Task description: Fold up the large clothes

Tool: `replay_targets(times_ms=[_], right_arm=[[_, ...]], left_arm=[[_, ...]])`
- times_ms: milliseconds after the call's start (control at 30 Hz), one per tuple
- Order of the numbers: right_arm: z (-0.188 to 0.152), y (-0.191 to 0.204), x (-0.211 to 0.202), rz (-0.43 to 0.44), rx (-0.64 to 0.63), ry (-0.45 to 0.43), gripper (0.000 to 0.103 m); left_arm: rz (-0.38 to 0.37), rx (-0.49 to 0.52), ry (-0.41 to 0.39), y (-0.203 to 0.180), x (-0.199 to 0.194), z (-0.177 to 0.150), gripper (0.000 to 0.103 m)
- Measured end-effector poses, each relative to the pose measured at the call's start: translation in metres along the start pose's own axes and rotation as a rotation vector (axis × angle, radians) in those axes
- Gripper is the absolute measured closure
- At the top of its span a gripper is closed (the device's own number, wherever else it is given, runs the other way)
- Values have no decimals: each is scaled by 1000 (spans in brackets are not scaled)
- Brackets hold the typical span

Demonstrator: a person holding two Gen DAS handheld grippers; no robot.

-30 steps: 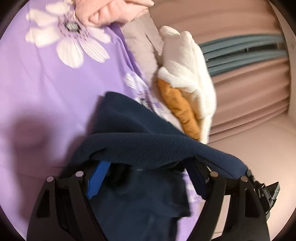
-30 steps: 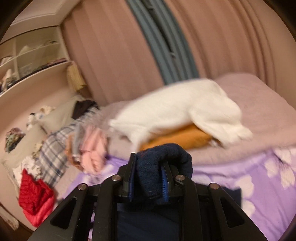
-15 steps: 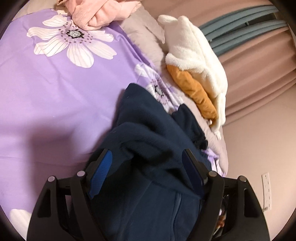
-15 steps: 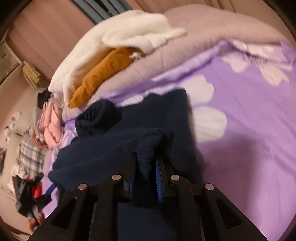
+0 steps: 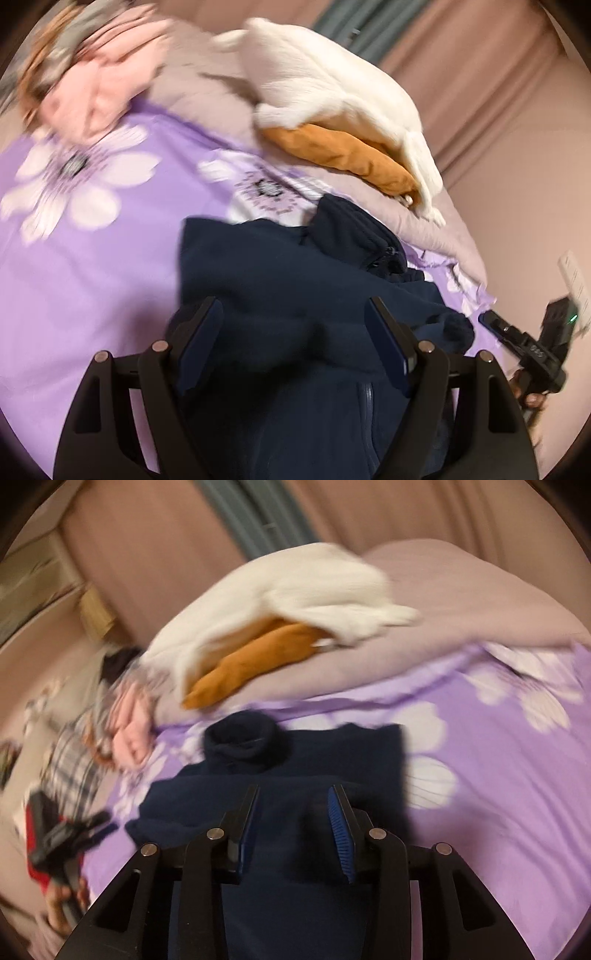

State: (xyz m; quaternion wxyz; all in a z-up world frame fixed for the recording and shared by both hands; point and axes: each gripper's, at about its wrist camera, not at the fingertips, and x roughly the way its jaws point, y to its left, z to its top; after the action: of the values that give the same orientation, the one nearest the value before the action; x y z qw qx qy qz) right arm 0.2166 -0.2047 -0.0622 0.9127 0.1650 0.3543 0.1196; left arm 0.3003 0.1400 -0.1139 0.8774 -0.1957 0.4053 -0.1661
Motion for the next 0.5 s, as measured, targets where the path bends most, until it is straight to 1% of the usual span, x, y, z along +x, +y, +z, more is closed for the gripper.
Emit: replay_targets(times_ms=[67, 133, 167, 233, 300, 333, 367, 400, 467, 500], right_arm=[[-1, 17, 16, -9, -72, 27, 64], [-5, 24, 31, -24, -115, 63, 67], [-8, 25, 40, -49, -135, 92, 68], [-19, 22, 46, -77, -155, 137, 68], [-37, 14, 48, -83, -176, 184, 70], [-46, 8, 49, -82, -183, 213, 73], [-59, 1, 50, -87, -175, 243, 81], [-67, -4, 51, -89, -166, 256, 89], [-77, -13, 51, -75, -132, 245, 93], [-78, -15, 49, -68, -112, 233, 93]], left_arm=[[32, 46, 43, -8, 23, 3, 25], [70, 61, 88, -7, 39, 1, 26], [87, 67, 108, -5, 44, -3, 26], [80, 94, 117, -2, 44, -13, 26], [86, 142, 140, 0, 44, -26, 28], [92, 162, 164, 1, 47, -34, 28], [94, 182, 181, 2, 49, -43, 28], [102, 203, 187, 1, 50, -48, 28], [131, 258, 173, -5, 50, -57, 28], [139, 259, 170, -6, 50, -58, 28]])
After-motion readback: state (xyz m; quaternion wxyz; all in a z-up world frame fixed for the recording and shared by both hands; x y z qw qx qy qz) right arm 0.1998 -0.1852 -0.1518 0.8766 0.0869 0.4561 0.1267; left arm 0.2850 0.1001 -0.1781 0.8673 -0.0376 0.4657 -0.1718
